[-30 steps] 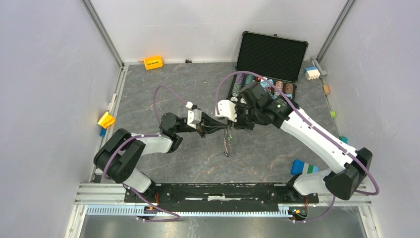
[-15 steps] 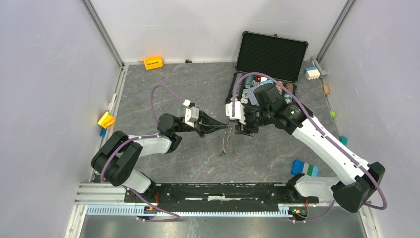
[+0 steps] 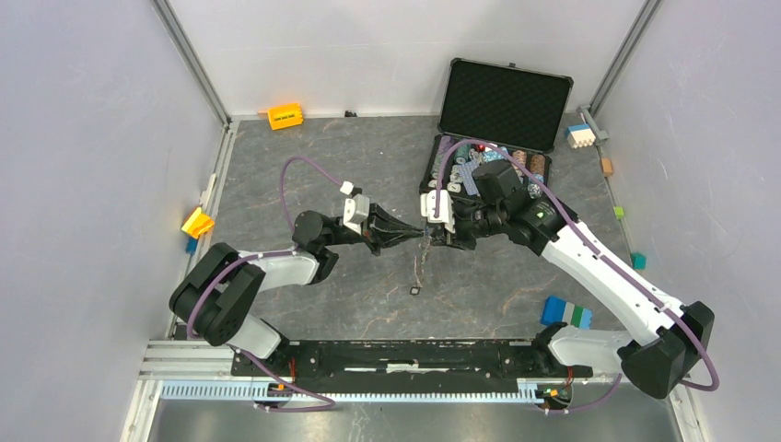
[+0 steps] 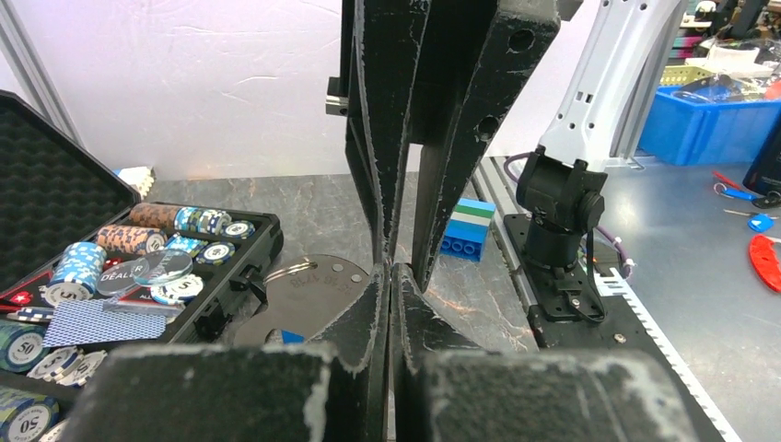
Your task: Put the keys on the keyring
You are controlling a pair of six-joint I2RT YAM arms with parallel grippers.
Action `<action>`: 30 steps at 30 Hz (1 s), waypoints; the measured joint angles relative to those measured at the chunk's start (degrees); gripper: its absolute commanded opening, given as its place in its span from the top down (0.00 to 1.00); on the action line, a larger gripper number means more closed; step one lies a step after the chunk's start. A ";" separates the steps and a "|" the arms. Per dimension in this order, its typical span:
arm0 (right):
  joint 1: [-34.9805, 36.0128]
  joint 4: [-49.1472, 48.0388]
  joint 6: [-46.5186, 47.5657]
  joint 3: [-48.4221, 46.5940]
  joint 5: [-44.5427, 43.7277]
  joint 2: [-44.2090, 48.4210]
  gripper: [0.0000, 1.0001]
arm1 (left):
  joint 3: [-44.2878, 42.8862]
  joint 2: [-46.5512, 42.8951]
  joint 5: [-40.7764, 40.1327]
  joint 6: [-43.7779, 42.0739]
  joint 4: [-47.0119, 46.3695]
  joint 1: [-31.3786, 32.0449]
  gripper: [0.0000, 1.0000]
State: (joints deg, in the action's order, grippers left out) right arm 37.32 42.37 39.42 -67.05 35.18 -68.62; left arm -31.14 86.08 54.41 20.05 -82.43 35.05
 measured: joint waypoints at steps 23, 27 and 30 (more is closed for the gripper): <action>-0.57 -4.63 -2.12 1.40 0.83 -1.42 1.00 | 0.00 0.00 -2.93 0.87 0.07 0.07 0.98; -0.68 -6.16 -2.60 2.25 0.90 -1.46 1.00 | 0.00 0.00 -3.76 1.60 0.48 0.07 0.98; -0.79 -8.04 -3.43 3.41 0.94 -1.46 1.00 | 0.02 0.00 -4.59 1.70 1.09 0.07 0.98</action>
State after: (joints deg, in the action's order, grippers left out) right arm 36.53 34.33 35.99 -63.64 36.12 -70.08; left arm -31.11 86.08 49.82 21.76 -81.34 35.11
